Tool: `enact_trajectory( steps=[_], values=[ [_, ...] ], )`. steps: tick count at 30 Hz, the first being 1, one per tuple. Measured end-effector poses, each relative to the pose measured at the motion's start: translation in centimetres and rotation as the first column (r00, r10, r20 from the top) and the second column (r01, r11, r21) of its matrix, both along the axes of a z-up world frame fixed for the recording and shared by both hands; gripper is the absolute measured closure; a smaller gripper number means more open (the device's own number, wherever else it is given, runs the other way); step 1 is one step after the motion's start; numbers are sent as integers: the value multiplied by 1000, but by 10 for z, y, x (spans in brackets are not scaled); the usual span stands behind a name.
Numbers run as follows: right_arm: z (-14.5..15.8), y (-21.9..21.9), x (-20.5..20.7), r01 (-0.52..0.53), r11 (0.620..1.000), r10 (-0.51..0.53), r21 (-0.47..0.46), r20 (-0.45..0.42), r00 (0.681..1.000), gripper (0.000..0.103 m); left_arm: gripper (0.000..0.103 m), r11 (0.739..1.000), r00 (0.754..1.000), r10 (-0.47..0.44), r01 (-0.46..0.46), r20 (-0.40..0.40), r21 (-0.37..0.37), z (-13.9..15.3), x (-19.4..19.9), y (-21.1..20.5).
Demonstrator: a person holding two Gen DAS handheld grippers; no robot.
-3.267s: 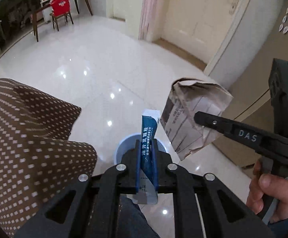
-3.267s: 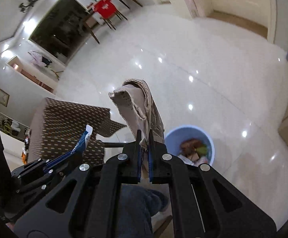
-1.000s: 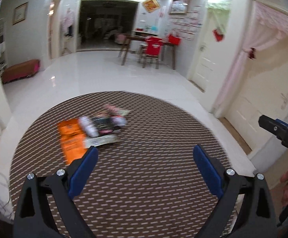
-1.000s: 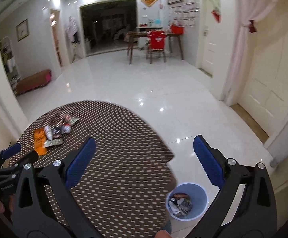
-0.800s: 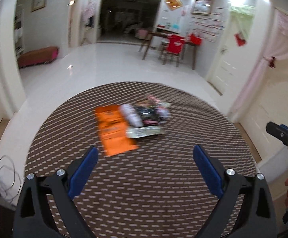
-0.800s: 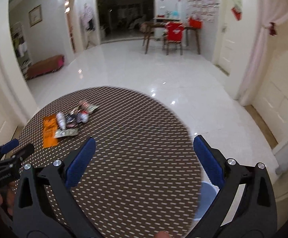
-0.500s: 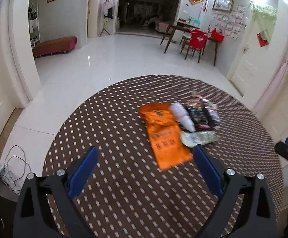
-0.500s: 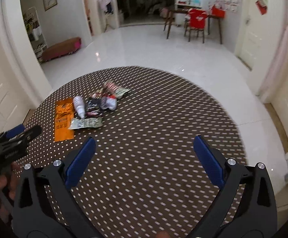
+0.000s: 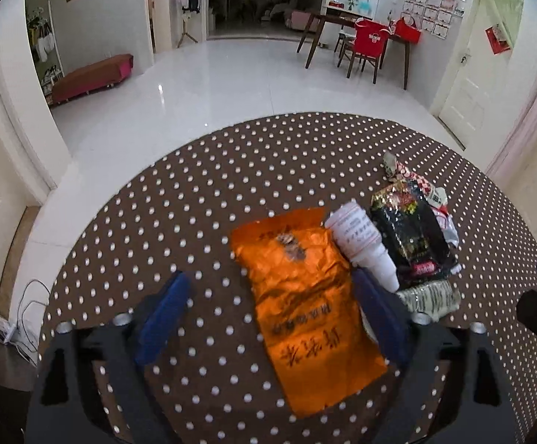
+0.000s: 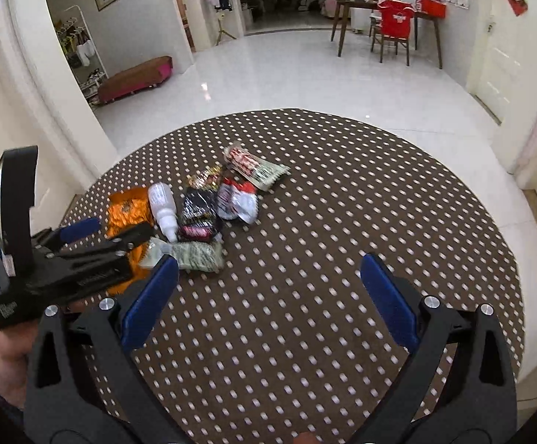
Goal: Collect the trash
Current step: 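Grasp the orange snack bag with the left tool while the right tool grasps the black snack pack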
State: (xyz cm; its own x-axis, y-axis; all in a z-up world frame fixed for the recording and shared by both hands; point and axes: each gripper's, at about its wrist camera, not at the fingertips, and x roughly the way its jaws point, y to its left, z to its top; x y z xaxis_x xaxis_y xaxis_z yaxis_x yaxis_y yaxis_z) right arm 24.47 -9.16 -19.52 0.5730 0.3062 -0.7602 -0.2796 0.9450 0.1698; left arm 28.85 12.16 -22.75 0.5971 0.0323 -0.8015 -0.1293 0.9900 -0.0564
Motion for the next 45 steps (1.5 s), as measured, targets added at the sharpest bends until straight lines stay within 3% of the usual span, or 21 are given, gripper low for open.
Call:
enact_trajectory(
  steps=[3,5,7,19,22,26,34,38,41,43,45],
  values=[
    [-2,10,12,-27,999,28,30,-14,1000,7,51,1000,1000,-12,12,8,-10,3,4,1],
    [-5,21,20,-57,998,58,39,-28,998,7,54,1000,1000,-20,20,8,-22,4,3,5],
    [-9,34,26,-88,995,89,41,-36,995,16,59,999,1000,-23,23,11,-23,4,0,11],
    [-30,86,57,-132,990,129,-47,-55,990,61,62,1000,1000,-7,8,24,-11,6,-27,42],
    [-31,94,56,-158,984,155,-82,-40,987,63,58,1000,1000,-2,2,19,8,5,-24,40],
    [-31,84,47,-162,986,160,-41,-44,986,69,57,1000,1000,-18,18,20,-21,3,-15,34],
    [-23,45,24,-161,986,163,52,-40,986,72,72,998,998,-32,34,50,-50,3,-28,31],
    [-20,25,7,-160,985,163,66,-42,986,72,74,998,998,-36,39,52,-52,3,-42,32],
    [-19,15,-4,-170,984,172,46,-49,984,71,69,998,998,-37,39,47,-48,2,-47,35],
    [-20,10,-9,-169,985,171,37,-52,984,67,31,999,999,-21,23,48,-31,3,-46,33],
    [-19,6,-11,-167,985,168,33,-49,985,56,24,1000,997,-3,5,74,-27,8,-46,34]
  ],
)
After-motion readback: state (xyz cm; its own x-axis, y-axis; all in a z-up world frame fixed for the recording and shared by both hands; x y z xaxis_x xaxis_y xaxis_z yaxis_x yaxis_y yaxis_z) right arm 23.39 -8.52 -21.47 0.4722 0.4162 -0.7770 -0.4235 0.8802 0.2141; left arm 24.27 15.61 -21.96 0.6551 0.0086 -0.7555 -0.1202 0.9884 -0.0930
